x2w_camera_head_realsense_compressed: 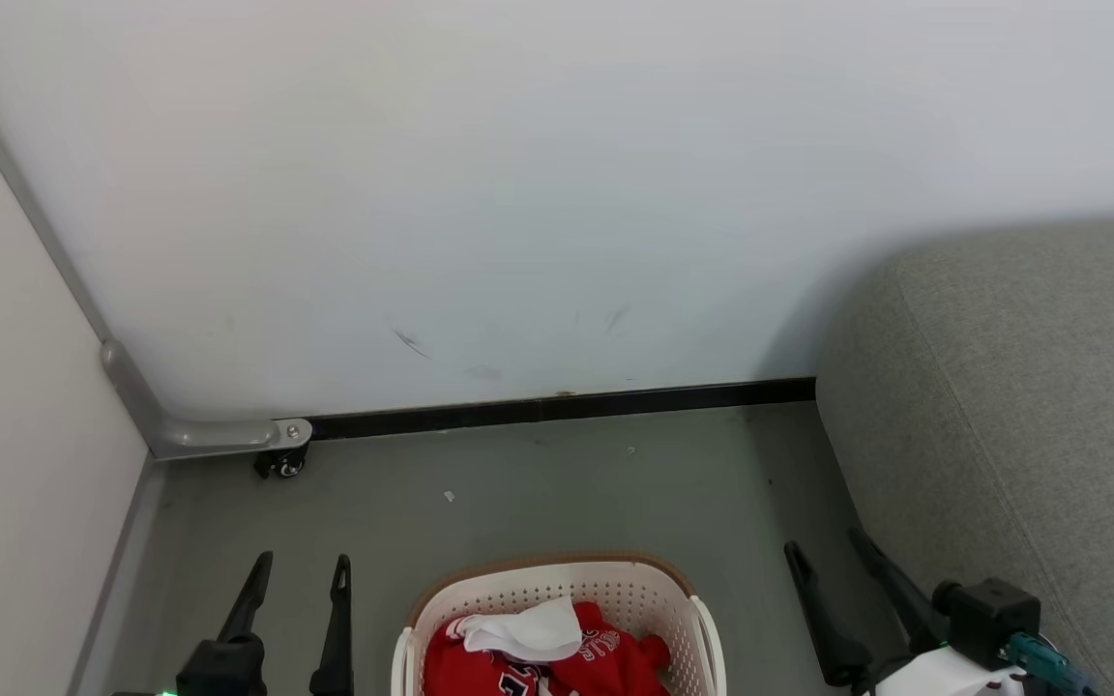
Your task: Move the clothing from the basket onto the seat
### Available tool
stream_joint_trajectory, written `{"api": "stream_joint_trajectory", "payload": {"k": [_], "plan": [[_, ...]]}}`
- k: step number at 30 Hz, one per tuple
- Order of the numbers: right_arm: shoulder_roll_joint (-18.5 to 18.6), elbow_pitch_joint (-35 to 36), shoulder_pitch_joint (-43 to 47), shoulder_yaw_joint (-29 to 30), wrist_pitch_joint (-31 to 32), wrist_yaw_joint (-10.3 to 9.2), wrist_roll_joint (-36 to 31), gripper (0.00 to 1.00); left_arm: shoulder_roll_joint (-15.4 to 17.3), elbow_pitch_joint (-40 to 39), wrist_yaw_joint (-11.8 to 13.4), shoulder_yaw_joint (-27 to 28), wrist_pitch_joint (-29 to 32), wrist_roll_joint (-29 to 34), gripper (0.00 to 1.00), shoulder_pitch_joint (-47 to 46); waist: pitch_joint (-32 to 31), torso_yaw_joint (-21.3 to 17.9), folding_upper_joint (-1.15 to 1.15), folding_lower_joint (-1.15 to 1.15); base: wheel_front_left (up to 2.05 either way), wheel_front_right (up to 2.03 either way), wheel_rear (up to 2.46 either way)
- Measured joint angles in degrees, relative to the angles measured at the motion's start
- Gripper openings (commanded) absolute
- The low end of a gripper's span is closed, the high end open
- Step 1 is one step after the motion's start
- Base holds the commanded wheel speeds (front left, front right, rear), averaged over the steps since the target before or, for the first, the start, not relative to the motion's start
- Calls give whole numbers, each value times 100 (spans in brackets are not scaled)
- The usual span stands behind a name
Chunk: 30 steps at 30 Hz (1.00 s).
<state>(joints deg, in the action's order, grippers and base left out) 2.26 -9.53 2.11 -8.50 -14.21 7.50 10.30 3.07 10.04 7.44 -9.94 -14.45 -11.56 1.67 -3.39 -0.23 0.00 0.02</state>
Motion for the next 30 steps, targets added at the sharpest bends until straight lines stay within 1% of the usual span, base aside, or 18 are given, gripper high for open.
{"api": "stream_joint_trajectory", "payload": {"k": [12,21,30], "plan": [[0,15,2,-1,0,0,0,100,0,20,0,35,0,-10,100,-2,68,-12,0,0,0,0,0],[0,80,2,9,0,0,-1,100,68,156,-1,53,0,-5,100,-19,156,-32,0,0,0,0,0],[0,194,2,114,0,0,-59,100,165,364,-62,-105,35,79,100,-164,328,-68,0,0,0,0,0]]}}
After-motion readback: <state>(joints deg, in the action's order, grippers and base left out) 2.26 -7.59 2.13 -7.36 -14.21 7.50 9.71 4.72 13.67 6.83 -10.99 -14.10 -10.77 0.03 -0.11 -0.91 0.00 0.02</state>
